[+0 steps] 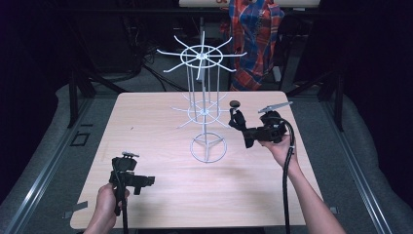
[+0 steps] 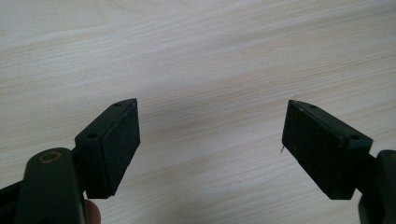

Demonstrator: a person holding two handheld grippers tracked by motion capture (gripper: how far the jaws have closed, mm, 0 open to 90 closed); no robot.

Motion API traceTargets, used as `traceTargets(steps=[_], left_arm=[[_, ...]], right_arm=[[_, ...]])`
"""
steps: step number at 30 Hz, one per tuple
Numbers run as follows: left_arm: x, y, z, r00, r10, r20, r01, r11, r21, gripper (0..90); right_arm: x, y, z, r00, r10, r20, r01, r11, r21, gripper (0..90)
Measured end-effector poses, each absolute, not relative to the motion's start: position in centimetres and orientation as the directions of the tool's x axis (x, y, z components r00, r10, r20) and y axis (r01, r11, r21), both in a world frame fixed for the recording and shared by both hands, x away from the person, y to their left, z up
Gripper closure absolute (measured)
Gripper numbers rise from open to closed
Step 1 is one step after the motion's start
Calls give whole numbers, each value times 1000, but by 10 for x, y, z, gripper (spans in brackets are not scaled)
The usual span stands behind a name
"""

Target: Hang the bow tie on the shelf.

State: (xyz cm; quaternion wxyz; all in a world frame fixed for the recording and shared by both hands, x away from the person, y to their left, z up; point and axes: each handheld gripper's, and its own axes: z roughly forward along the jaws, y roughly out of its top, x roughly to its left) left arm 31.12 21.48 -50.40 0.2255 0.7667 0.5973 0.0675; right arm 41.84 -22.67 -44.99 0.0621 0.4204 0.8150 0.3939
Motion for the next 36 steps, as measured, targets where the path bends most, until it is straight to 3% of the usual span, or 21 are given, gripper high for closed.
traceTargets(steps=[36], left_arm=[[311, 214, -505, 278, 946, -167, 886, -186, 424, 193]], right_arm=[[422, -198, -455, -677, 714, 179, 607, 405, 683, 737]])
